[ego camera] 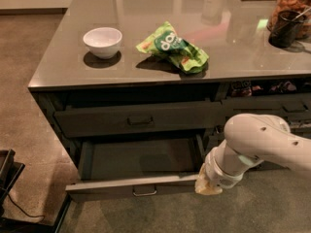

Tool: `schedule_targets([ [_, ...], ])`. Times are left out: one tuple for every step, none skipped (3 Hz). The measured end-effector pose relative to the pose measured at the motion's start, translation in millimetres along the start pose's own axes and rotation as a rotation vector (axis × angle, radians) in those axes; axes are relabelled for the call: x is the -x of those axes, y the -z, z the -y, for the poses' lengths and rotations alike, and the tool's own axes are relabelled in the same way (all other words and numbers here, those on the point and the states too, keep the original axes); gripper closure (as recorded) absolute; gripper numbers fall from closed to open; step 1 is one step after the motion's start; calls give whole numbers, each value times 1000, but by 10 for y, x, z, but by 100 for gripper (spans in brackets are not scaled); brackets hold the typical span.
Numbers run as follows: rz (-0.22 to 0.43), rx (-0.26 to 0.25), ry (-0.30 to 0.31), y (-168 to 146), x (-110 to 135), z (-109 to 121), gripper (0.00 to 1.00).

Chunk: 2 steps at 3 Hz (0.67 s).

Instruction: Close middle drawer

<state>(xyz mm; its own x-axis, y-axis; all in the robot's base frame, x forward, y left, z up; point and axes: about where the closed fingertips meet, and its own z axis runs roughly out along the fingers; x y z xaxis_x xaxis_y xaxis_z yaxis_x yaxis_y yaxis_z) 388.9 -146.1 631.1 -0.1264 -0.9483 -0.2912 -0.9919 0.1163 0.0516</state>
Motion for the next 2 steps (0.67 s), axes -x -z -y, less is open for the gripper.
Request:
schedule_targets([
  [51, 7, 30, -470, -99, -90, 100],
  [173, -81, 66, -838, -95, 29, 100],
])
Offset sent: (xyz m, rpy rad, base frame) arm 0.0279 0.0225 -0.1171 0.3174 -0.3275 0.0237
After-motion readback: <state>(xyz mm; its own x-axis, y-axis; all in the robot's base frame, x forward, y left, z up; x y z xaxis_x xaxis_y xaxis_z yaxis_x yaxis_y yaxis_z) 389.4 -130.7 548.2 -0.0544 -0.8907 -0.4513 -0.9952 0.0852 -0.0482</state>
